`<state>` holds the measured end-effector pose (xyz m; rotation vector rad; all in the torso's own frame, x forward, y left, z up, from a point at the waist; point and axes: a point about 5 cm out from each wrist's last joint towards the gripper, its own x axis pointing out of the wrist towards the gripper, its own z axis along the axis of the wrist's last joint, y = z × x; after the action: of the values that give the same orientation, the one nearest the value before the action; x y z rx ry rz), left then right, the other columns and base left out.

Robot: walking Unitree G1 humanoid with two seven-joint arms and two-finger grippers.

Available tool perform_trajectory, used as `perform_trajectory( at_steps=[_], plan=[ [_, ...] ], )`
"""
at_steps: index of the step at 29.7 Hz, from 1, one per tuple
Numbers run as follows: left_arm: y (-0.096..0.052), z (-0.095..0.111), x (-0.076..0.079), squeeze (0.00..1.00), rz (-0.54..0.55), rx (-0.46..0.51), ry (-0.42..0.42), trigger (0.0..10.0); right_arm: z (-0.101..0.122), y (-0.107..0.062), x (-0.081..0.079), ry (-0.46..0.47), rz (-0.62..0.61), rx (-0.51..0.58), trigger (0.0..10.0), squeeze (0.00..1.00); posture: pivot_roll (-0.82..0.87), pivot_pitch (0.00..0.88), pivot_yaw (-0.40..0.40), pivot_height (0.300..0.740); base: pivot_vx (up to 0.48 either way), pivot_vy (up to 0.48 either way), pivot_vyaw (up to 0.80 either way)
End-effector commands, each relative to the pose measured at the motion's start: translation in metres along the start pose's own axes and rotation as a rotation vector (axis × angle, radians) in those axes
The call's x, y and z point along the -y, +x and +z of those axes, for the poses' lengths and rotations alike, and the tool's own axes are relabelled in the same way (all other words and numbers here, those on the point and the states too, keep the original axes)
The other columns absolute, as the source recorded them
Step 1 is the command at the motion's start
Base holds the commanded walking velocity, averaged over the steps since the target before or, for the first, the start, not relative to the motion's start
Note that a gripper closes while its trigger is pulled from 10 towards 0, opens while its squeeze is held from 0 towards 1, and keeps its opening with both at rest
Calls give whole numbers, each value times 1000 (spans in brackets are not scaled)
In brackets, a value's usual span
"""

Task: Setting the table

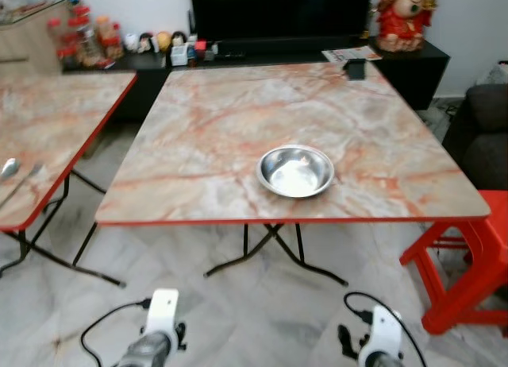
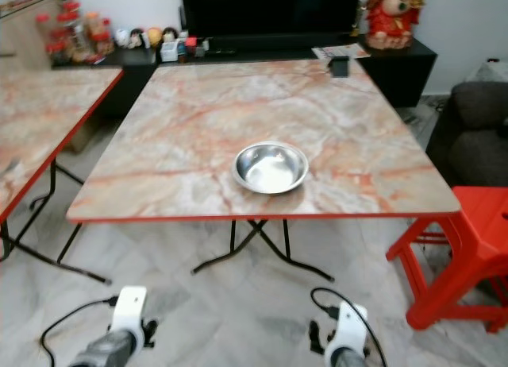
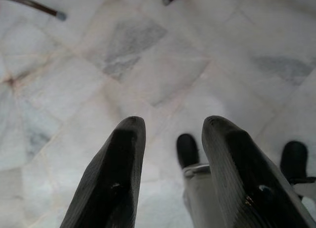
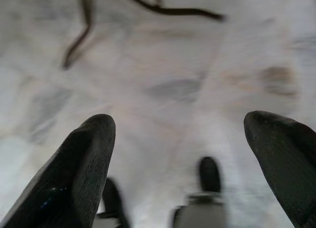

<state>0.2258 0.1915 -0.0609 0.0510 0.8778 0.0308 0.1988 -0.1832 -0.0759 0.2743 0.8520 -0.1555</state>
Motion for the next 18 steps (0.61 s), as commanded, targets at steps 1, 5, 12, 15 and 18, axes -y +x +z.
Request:
perform_trajectory(
  at_steps=[1, 5, 12, 15, 18],
  plan=[
    [0, 0, 0, 0, -2, -5, -10, 10000, 4, 0, 4, 3, -14, 14, 10000, 0, -71, 0, 30, 740, 0, 337, 0],
    [0, 0, 1, 0, -2, -4, -10, 10000, 4, 0, 3, 1, -10, 14, 10000, 0, -69, 0, 30, 740, 0, 169, 0],
    [0, 0, 0, 0, -2, -5, -10, 10000, 3, 0, 4, 2, -12, 13, 10000, 0, -71, 0, 32, 740, 0, 197, 0],
    [0, 0, 1, 0, -2, -5, -9, 10000, 2, 0, 4, 2, -11, 13, 10000, 0, -72, 0, 34, 740, 0, 345, 0],
    [0, -1, 1, 0, -3, -6, -8, 10000, 2, 0, 4, 5, -11, 12, 10000, 0, -73, 0, 35, 740, 0, 345, 0]
  ],
)
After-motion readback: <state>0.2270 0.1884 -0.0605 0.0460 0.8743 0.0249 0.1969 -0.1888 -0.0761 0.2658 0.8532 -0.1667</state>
